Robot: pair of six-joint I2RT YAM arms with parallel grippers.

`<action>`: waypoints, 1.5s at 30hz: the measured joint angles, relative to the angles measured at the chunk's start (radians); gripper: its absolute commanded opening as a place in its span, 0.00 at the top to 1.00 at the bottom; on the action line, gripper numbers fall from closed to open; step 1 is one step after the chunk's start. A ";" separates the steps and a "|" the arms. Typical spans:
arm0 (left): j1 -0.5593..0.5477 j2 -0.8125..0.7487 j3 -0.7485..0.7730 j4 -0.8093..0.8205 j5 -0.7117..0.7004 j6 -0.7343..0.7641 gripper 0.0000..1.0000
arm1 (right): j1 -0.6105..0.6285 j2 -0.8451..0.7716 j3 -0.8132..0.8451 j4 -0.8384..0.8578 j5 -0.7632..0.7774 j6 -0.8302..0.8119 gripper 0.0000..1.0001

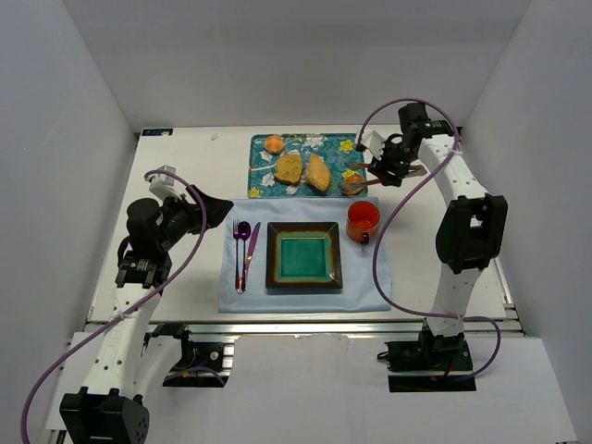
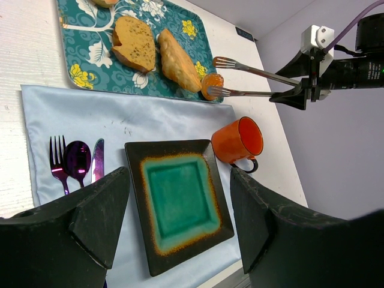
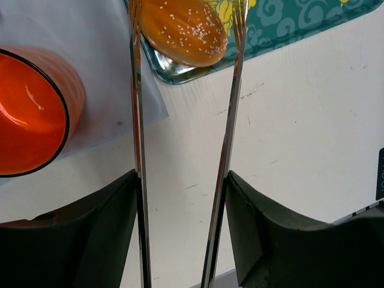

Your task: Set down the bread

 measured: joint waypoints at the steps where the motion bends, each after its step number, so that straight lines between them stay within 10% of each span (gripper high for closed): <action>1: 0.000 0.000 0.000 0.000 0.000 0.000 0.23 | 0.000 0.001 0.000 0.000 0.006 -0.002 0.37; 45: 0.000 0.013 -0.001 0.017 0.000 0.000 0.23 | 0.008 0.027 -0.013 -0.006 0.074 -0.049 0.46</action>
